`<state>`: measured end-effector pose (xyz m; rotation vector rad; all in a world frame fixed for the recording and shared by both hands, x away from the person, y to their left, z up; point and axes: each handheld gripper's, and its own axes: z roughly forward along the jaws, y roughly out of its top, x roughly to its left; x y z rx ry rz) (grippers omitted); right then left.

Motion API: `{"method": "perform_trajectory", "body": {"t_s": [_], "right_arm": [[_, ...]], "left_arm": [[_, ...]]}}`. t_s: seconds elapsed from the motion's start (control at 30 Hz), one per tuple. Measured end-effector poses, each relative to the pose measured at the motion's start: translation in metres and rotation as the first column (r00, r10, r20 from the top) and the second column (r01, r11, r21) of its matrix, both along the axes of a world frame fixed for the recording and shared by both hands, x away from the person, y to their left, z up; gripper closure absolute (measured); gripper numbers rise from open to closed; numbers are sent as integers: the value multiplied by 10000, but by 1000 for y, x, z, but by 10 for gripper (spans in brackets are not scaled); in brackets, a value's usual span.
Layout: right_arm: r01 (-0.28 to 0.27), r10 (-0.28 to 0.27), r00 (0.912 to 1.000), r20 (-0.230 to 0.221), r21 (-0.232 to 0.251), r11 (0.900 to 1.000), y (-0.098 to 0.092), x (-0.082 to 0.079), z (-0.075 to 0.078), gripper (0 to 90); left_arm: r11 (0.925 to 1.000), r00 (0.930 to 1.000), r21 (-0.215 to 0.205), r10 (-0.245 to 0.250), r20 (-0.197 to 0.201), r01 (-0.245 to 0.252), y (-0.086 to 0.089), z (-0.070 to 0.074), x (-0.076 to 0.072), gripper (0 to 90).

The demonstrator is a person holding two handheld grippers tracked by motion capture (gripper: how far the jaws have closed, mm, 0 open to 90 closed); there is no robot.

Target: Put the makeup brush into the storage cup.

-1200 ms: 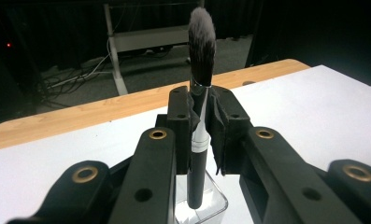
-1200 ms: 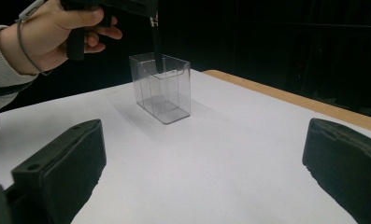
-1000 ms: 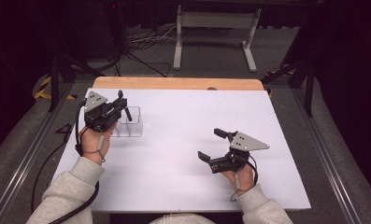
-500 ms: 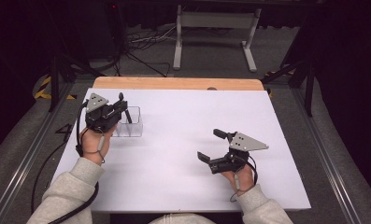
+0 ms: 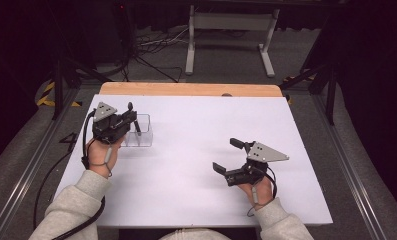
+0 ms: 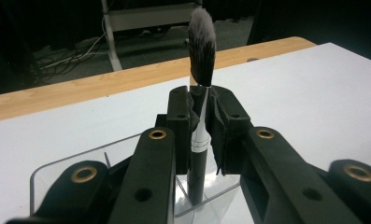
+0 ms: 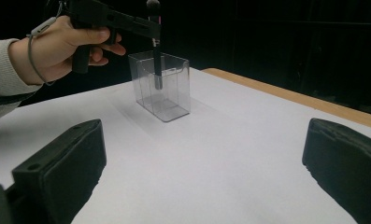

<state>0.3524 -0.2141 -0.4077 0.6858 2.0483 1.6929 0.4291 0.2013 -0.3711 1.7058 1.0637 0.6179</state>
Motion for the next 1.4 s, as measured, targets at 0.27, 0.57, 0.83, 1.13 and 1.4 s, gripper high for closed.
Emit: {"method": "perform_trajectory", "body": {"t_s": [0.27, 0.57, 0.83, 1.13, 1.4], "right_arm": [[-1, 1, 10000, 47, 45, 10000, -1, 0, 1, 0], [157, -158, 9998, 88, 82, 9998, -6, 3, 3, 0], [291, -292, 9994, 207, 29, 9996, -13, 7, 6, 0], [514, -511, 9983, 297, -99, 9986, -26, 8, 9, 0], [604, -596, 9977, 323, -215, 9979, -38, 8, 8, 0]], "left_arm": [[9967, 9954, -296, -730, 627, 750, 5, 4, -8, 416], [9845, 9781, -714, -1488, 1457, 1604, 19, 15, -26, 92], [9644, 9529, -623, -2422, 1823, 2571, 28, 14, -51, 17], [9419, 9326, -921, -3001, 2005, 3229, 42, 4, -69, 1], [9330, 9225, -1012, -3178, 2191, 3455, 51, -9, -82, 0]]}}
